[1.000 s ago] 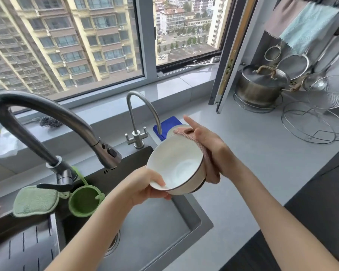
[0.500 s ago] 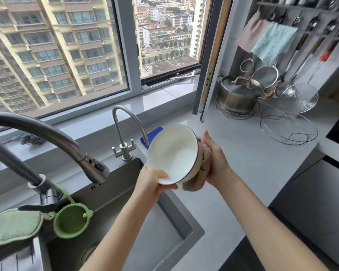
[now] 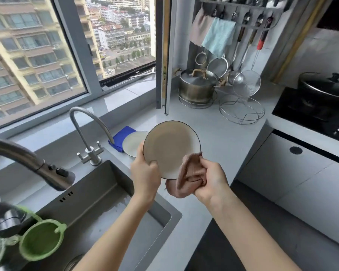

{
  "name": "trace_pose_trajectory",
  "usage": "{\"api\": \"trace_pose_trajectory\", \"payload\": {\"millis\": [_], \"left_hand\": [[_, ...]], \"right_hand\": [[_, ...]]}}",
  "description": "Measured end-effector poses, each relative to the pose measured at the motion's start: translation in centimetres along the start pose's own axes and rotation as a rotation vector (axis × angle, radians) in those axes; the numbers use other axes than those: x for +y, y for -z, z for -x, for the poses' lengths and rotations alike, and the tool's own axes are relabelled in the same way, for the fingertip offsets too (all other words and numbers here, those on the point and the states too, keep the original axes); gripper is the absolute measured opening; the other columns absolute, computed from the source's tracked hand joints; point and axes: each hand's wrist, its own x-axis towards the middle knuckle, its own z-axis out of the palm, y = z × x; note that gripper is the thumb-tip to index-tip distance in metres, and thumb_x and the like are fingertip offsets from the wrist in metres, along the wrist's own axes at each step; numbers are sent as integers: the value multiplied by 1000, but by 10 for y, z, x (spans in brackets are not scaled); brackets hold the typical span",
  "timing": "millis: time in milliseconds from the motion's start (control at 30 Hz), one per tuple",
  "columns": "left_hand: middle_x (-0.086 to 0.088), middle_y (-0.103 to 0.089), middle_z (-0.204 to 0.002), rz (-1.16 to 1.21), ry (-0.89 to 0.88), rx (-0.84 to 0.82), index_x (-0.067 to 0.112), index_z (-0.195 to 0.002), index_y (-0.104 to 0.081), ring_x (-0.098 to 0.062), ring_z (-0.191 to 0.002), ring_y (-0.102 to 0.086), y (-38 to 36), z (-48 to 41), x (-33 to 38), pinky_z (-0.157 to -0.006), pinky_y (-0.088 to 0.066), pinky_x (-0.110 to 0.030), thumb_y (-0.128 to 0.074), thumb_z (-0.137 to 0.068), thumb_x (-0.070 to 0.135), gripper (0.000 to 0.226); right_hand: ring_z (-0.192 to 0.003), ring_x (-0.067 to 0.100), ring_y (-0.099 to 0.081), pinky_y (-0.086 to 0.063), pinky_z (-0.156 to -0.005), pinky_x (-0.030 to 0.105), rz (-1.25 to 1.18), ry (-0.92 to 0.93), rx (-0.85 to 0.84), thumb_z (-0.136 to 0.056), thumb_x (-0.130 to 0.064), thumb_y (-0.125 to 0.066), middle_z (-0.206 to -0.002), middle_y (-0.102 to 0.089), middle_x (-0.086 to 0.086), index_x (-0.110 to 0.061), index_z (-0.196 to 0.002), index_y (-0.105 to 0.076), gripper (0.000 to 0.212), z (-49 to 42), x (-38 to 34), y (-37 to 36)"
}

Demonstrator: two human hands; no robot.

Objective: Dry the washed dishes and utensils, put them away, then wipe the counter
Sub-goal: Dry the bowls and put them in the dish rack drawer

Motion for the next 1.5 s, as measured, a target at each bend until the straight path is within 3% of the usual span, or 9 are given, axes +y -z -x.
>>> {"api": "trace_pose_trajectory", "payload": {"millis": [100,333,467,667,833,967,1067,1267,1500], "left_hand": [[19,-59,-83,-65,0,-103,25,-119,-57,0,-75,-54,-11,6,7,-54,-40,-3,-37,-72,-13,64],[-11,-58,-97,117,407,-400,11,-113,-49,-27,-58,-61,-70,39,13,-36,-46,-21,-41,-77,-14,45],[-16,-56,-71,211,536,-561,-1,-121,-48,-13,-30,-48,-152,107,23,-31,-27,-11,-52,-67,-4,54],[10,-67,-96,106,144,-643,32,-107,-58,-13,-92,-63,-276,223,40,-74,-54,-34,-54,-65,6,49],[18,-60,-89,-59,3,-702,36,-113,-52,-16,-82,-60,-356,283,50,-56,-56,-37,-44,-74,-6,57],[-1,-59,-97,-68,174,-834,26,-110,-51,-27,-70,-56,-413,329,54,-37,-44,-24,-43,-77,-10,49],[-6,-59,-94,-70,247,-974,19,-113,-51,-26,-62,-52,-460,371,62,-36,-40,-22,-44,-77,-11,47],[-8,-57,-97,-116,207,-1239,16,-114,-48,-25,-68,-52,-554,457,79,-37,-40,-23,-46,-79,-9,42],[-12,-59,-104,-204,155,-1446,19,-129,-46,-28,-57,-59,-678,544,70,-40,-48,-27,-43,-78,-9,59]], "right_hand": [[-69,12,-68,-53,-66,25,88,138,34,-95,-6,-49,-89,-70,5,-12,-101,-63,17,22,-26,42],[-104,4,-61,-48,-85,20,925,480,83,-80,2,-70,-124,-58,-10,-46,-143,-29,90,76,-89,150],[-87,7,-69,-51,-71,26,266,251,155,-92,-30,-60,-98,-74,-5,-32,-131,-54,40,86,-101,197],[-72,27,-69,-58,-54,32,-314,118,264,-96,-28,-42,-76,-74,13,-6,-92,-70,36,112,-148,306],[-79,24,-69,-54,-74,33,-266,141,252,-93,-16,-48,-93,-71,8,-15,-109,-62,22,177,-197,434],[-100,17,-64,-48,-87,33,357,330,445,-75,11,-62,-119,-63,-2,-46,-137,-31,90,239,-235,527],[-123,9,-48,-38,-107,31,810,322,526,-77,-7,-75,-139,-40,-8,-54,-144,-4,108,263,-247,575],[-106,10,-65,-41,-107,38,446,386,505,-56,-50,-82,-117,-68,-1,-45,-147,0,122,287,-285,654],[-101,-2,-60,-47,-75,14,338,437,771,-82,-10,-73,-116,-64,-2,-37,-149,-20,90,296,-321,768]]}}
